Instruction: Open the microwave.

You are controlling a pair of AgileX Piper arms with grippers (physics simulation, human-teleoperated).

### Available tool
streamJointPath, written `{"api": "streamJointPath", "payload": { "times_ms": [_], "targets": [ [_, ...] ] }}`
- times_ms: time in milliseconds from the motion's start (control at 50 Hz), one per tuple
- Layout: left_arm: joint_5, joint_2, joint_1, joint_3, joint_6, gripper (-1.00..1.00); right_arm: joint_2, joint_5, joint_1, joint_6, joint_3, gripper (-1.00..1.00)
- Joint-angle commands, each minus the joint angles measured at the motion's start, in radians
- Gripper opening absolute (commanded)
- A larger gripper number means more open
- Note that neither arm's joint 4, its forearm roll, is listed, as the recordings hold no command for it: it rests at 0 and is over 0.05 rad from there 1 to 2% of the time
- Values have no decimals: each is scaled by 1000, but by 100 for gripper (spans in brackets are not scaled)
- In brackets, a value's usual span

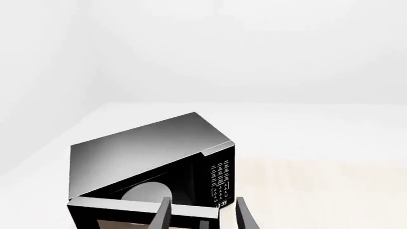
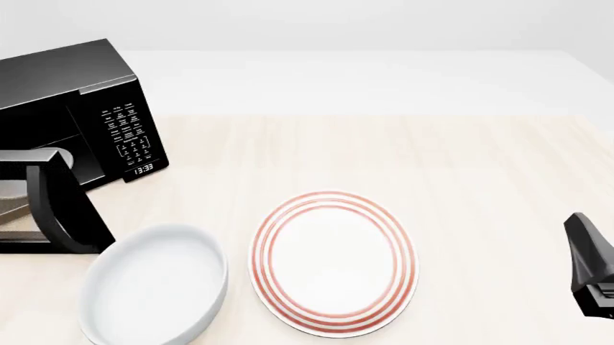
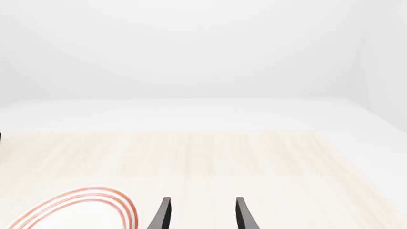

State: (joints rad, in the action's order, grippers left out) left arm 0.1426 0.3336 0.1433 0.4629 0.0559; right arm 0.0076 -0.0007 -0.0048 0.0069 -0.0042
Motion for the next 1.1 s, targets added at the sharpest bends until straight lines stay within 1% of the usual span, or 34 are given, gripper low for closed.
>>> {"api": "streamJointPath", "payload": {
  "times_ms": [20, 120, 140, 160, 180, 200, 220, 280, 340, 460, 500, 520, 580, 620, 640, 680, 720, 740, 760, 800, 820, 860, 1000, 1100],
  "targets": [
    [19, 81, -21, 99, 23, 100, 0, 0, 0, 0, 0, 100],
    [16, 138, -36, 137, 22, 100, 0, 0, 0, 0, 0, 100],
    [58, 146, -29, 186, 2, 100, 0, 0, 0, 0, 0, 100],
    [31, 161, -35, 162, 3, 100, 0, 0, 0, 0, 0, 100],
    [31, 169, -38, 167, 11, 100, 0, 0, 0, 0, 0, 100],
    [57, 179, -36, 202, 9, 100, 0, 0, 0, 0, 0, 100],
    [34, 181, -34, 179, 5, 100, 0, 0, 0, 0, 0, 100],
    [35, 221, -40, 189, 9, 100, 0, 0, 0, 0, 0, 100],
    [56, 250, -52, 223, 3, 100, 0, 0, 0, 0, 0, 100],
    [79, 296, -72, 249, -10, 100, 0, 0, 0, 0, 0, 100],
    [82, 332, -85, 258, -25, 100, 0, 0, 0, 0, 0, 100],
    [89, 341, -82, 265, -18, 100, 0, 0, 0, 0, 0, 100],
    [111, 377, -96, 296, -31, 100, 0, 0, 0, 0, 0, 100],
    [121, 392, -96, 310, -16, 100, 0, 0, 0, 0, 0, 100],
    [126, 393, -97, 318, -33, 100, 0, 0, 0, 0, 0, 100],
    [146, 403, -87, 331, -19, 100, 0, 0, 0, 0, 0, 100],
    [162, 407, -89, 341, -35, 100, 0, 0, 0, 0, 0, 100],
    [172, 415, -92, 348, -26, 100, 0, 0, 0, 0, 0, 100],
    [179, 415, -92, 353, -32, 100, 0, 0, 0, 0, 0, 100],
    [202, 434, -90, 367, -15, 100, 0, 0, 0, 0, 0, 100],
    [214, 438, -92, 377, -21, 100, 0, 0, 0, 0, 0, 100],
    [243, 461, -94, 400, 3, 100, 0, 0, 0, 0, 0, 100],
    [279, 502, -96, 412, 16, 100, 0, 0, 0, 0, 0, 100],
    [320, 541, -101, 444, 47, 100, 0, 0, 0, 0, 0, 100]
  ]
}}
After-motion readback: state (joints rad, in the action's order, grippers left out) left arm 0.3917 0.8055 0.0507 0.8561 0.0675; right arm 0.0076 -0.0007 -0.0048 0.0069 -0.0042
